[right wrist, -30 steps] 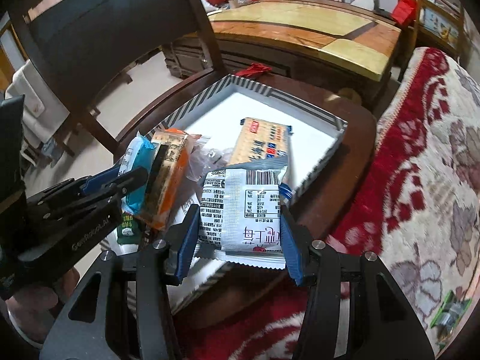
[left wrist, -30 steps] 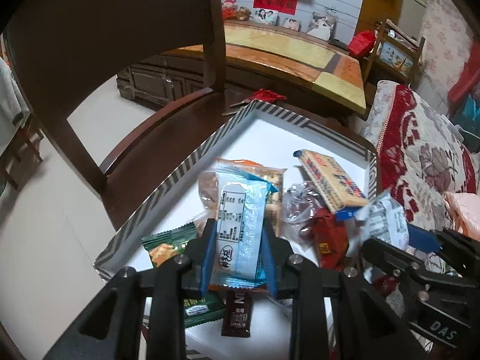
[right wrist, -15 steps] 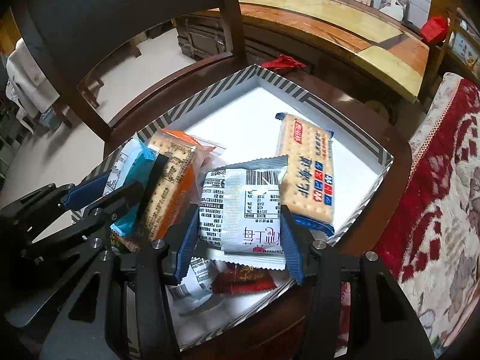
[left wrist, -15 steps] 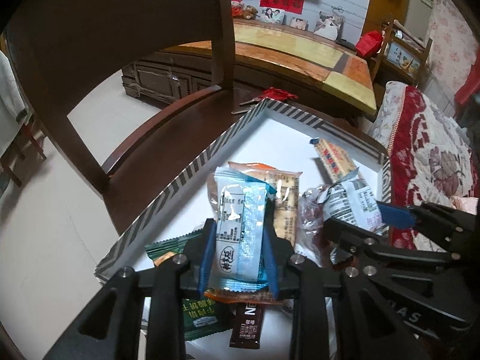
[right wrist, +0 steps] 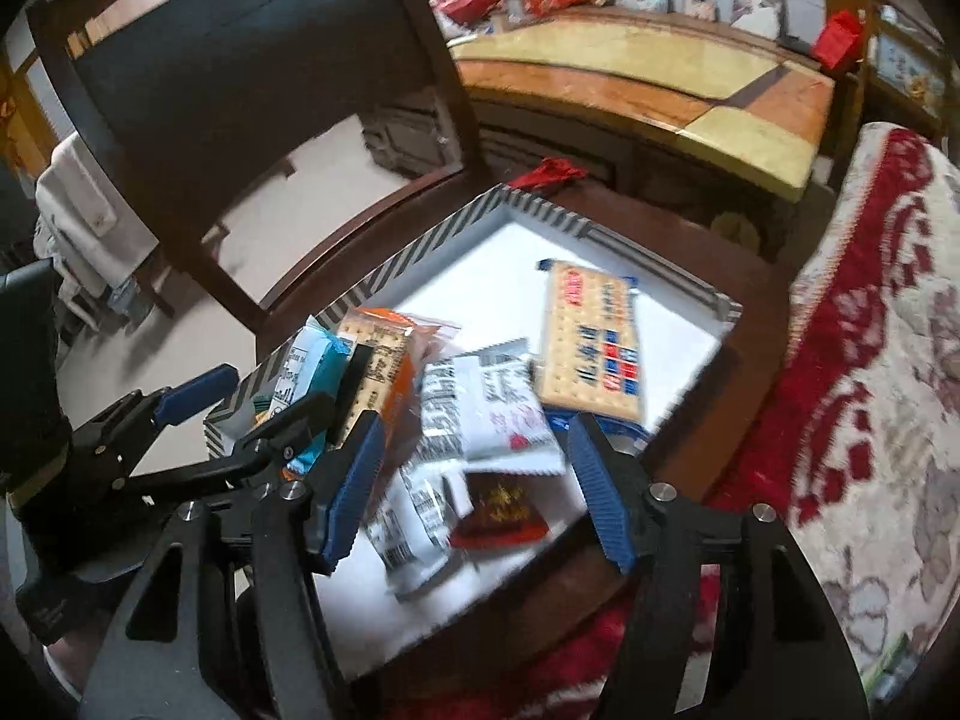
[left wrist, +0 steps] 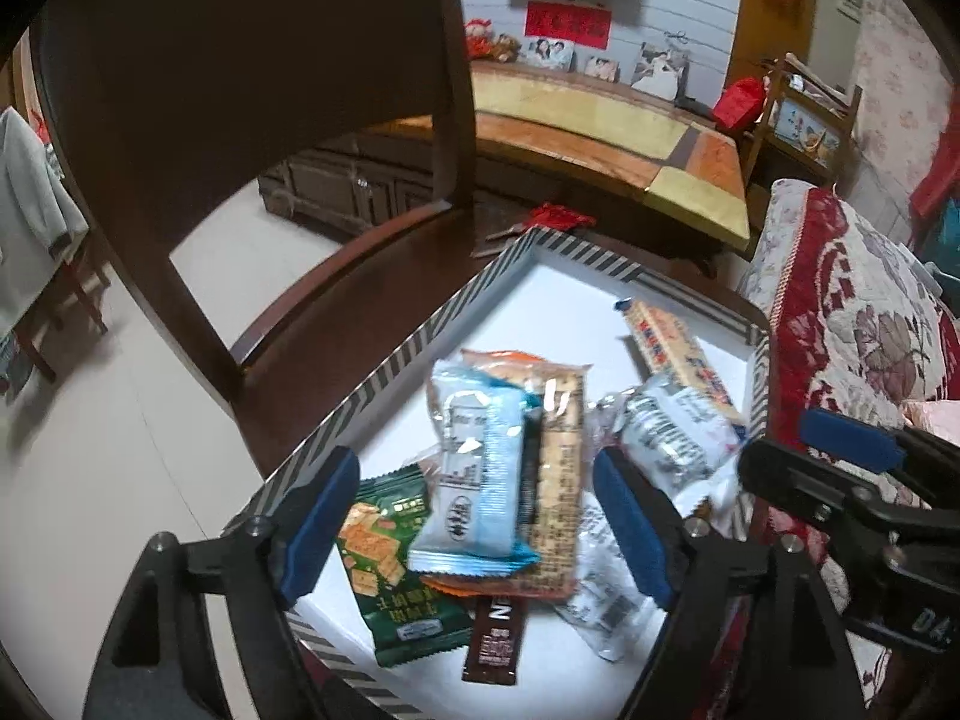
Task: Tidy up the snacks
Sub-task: 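Open both grippers to drop the bar and packet into the tray, then move both grippers back to the green packets on the blanket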
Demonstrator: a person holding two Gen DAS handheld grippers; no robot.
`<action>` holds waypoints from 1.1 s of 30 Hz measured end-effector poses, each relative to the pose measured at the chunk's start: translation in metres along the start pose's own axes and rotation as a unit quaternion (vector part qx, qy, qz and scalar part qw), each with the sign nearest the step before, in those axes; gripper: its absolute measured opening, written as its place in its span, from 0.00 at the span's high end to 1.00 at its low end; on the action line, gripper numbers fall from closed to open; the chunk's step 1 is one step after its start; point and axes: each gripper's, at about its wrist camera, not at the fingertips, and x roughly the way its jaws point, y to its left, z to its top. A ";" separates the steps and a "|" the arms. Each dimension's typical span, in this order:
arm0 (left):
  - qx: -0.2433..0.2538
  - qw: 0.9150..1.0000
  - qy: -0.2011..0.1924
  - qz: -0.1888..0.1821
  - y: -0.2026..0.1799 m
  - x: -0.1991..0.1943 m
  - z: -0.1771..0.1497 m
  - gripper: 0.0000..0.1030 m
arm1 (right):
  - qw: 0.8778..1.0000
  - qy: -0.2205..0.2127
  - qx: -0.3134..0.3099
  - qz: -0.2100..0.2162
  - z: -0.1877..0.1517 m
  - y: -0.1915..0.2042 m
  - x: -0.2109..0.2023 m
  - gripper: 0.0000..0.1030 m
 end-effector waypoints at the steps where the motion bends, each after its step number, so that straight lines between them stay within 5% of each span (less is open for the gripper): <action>1: 0.002 1.000 -0.004 -0.003 -0.003 -0.003 0.000 0.19 | 1.000 -0.010 0.002 -0.004 -0.005 -0.002 -0.008 0.38; 11: 0.037 0.998 -0.012 -0.040 -0.058 -0.022 -0.011 0.15 | 0.994 -0.068 0.035 -0.082 -0.044 -0.035 -0.070 0.38; 33: 0.151 0.982 0.015 -0.112 -0.201 -0.035 -0.059 0.15 | 0.971 -0.075 0.157 -0.166 -0.135 -0.151 -0.144 0.38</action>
